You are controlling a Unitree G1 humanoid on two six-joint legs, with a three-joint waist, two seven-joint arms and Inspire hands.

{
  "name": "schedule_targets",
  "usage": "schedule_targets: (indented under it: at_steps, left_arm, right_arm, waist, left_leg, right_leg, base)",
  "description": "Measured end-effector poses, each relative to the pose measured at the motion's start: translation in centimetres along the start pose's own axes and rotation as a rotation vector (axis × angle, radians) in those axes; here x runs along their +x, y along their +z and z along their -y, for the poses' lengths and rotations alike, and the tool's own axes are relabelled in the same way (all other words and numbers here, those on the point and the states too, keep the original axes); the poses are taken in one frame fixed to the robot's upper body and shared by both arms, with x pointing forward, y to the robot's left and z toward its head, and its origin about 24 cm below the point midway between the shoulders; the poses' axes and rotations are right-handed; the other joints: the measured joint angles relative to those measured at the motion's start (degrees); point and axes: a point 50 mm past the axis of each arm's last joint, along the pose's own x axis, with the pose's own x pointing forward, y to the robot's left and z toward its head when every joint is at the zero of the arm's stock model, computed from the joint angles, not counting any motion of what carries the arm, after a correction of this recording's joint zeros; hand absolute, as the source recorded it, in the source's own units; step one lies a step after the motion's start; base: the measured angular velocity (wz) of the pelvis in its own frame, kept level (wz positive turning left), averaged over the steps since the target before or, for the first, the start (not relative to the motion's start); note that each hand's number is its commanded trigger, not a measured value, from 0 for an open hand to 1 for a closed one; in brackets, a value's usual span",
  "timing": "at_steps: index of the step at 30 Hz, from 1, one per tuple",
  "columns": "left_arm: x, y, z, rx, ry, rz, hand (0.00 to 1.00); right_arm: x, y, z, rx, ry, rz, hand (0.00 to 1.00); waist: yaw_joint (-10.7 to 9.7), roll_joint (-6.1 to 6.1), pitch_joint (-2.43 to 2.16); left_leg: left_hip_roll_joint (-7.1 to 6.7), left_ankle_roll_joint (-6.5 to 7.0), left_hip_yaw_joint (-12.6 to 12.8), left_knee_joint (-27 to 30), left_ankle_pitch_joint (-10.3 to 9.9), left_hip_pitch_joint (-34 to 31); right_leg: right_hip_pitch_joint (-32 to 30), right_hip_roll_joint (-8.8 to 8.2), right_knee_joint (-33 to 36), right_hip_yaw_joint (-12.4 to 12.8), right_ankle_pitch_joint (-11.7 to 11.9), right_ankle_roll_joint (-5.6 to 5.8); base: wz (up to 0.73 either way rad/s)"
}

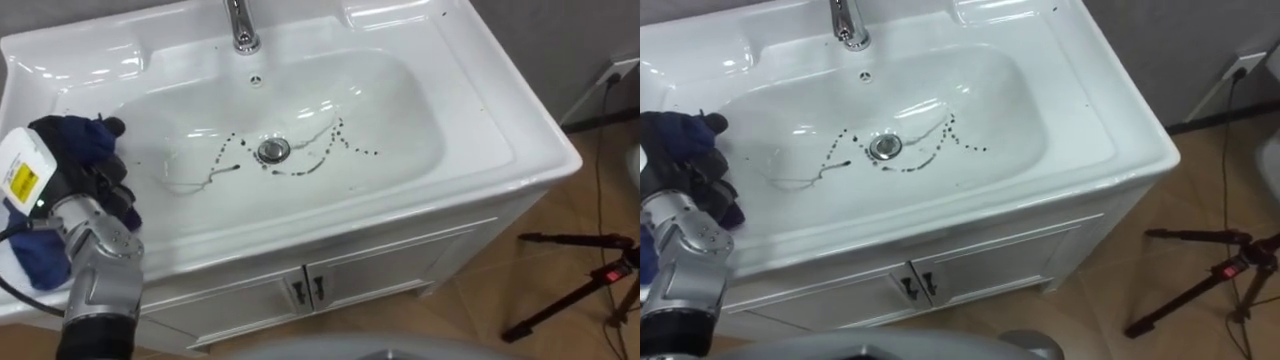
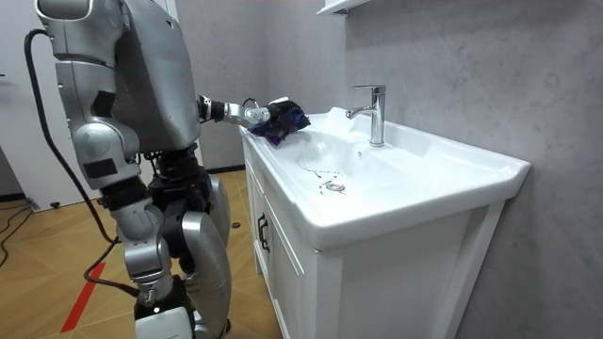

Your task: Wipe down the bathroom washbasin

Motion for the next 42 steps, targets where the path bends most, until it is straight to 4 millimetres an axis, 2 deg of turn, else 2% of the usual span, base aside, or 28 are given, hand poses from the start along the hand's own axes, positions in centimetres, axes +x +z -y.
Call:
schedule_targets:
  at_steps: [2, 7, 10, 13, 17, 20, 22, 27, 33, 37, 38, 42]
  left_arm:
    - [-0.2, 0.8, 0.1, -0.012, -0.003, 0.033, 1.0]
    - [-0.2, 2.1, -0.3, -0.041, 0.024, 0.108, 1.0]
    - [-0.2, 2.4, -0.4, -0.054, 0.029, 0.126, 1.0]
    - [-0.6, 2.9, 0.0, -0.06, 0.007, 0.154, 1.0]
    - [-1.2, 3.7, 0.8, -0.032, -0.026, 0.209, 1.0]
    - [-1.4, 3.9, 1.0, -0.006, -0.039, 0.234, 1.0]
    - [-1.4, 4.0, 1.0, -0.005, -0.044, 0.237, 1.0]
    - [-1.6, 4.2, 1.2, 0.021, -0.051, 0.261, 1.0]
    - [-1.9, 2.9, 2.5, 0.117, -0.137, 0.247, 1.0]
    - [-2.8, 1.3, 4.3, 0.224, -0.257, 0.225, 1.0]
    - [-3.0, 0.7, 4.7, 0.256, -0.29, 0.209, 1.0]
    - [-2.9, 0.4, 4.7, 0.3, -0.302, 0.202, 1.0]
  right_arm:
    - [0.0, 0.0, 0.0, 0.001, -0.005, 0.009, 0.0]
    - [0.0, 0.0, -0.1, -0.003, 0.0, 0.015, 0.0]
    - [0.1, 0.0, -0.5, -0.002, 0.02, 0.013, 0.0]
    - [0.1, 0.1, -0.5, -0.002, 0.024, 0.012, 0.0]
    - [0.1, 0.1, -0.5, -0.002, 0.024, 0.008, 0.0]
    - [0.1, 0.1, -0.5, -0.002, 0.017, 0.004, 0.0]
    - [0.1, 0.0, -0.5, -0.003, 0.019, 0.004, 0.0]
    - [0.2, -0.6, -0.7, -0.001, 0.027, -0.016, 0.0]
    - [0.2, -0.9, -0.9, -0.006, 0.055, -0.037, 0.0]
    - [0.1, -0.7, -0.9, -0.012, 0.059, -0.027, 0.0]
    - [0.1, -0.7, -0.8, -0.023, 0.054, -0.029, 0.0]
    - [0.1, -0.8, -0.7, -0.044, 0.028, -0.038, 0.0]
  waist:
    - [-0.11, 0.61, 0.36]
    - [-0.59, 2.09, 0.69]
    - [-1.21, 2.1, 0.72]
    - [-1.59, 1.58, 0.96]
    - [-1.64, 0.55, 0.6]
    - [-1.64, 0.26, 0.37]
    - [-1.74, 0.38, 0.36]
    - [-2.29, 1.56, 0.34]
    - [-3.15, 1.53, 0.72]
    - [-3.31, 0.96, 0.84]
    - [-3.49, 0.83, 0.75]
    - [-3.74, 0.63, 0.63]
  left_leg:
    - [0.03, 0.0, -0.21, -0.08, -0.02, -0.07]
    - [0.04, -0.01, -0.1, 0.1, 0.0, -0.67]
    - [0.01, -0.02, 0.22, 0.75, 0.01, -0.66]
    - [-0.05, -0.02, 0.28, 0.77, 0.01, -0.81]
    - [-0.04, -0.02, 0.27, 0.83, 0.01, -1.03]
    - [-0.03, -0.02, 0.44, 0.8, 0.01, -1.16]
    - [-0.04, -0.01, 0.57, 0.76, 0.0, -1.19]
    - [-0.03, -0.01, 0.55, 0.78, 0.01, -1.06]
    - [-0.05, -0.01, 1.05, 0.85, 0.01, -0.69]
    - [-0.08, -0.01, 1.59, 0.71, 0.01, -0.68]
    - [-0.06, -0.01, 1.59, 0.63, 0.0, -0.66]
    - [-0.04, 0.0, 1.56, 0.17, -0.01, -0.58]
  right_leg:
    - [0.06, 0.01, -0.12, -0.22, 0.0, 0.0]
    - [-0.71, 0.02, 0.07, -0.06, -0.02, 0.0]
    - [-0.66, -0.03, 0.06, 0.15, -0.07, -0.02]
    - [-0.69, -0.1, 0.06, 0.17, -0.12, 0.0]
    - [-1.16, -0.06, 0.05, 0.21, -0.12, -0.02]
    - [-1.5, 0.1, 0.16, 0.75, -0.05, -0.02]
    - [-1.41, 0.12, 0.26, 0.88, -0.03, 0.0]
    - [-1.38, 0.13, 0.35, 0.87, 0.03, -0.02]
    - [-1.6, 0.19, 0.34, 1.47, -0.09, -0.03]
    - [-1.6, 0.15, 0.74, 1.66, -0.1, -0.02]
    - [-1.6, 0.19, 0.8, 1.65, -0.1, -0.02]
    - [-1.61, 0.26, 1.07, 1.62, -0.09, -0.02]
  base:
    - [0.05]
    - [-0.01]
    - [-0.04]
    - [0.0]
    - [0.0]
    - [-0.03]
    - [-0.02]
    - [0.0]
    - [-0.06]
    - [-0.04]
    - [0.0]
    - [0.0]
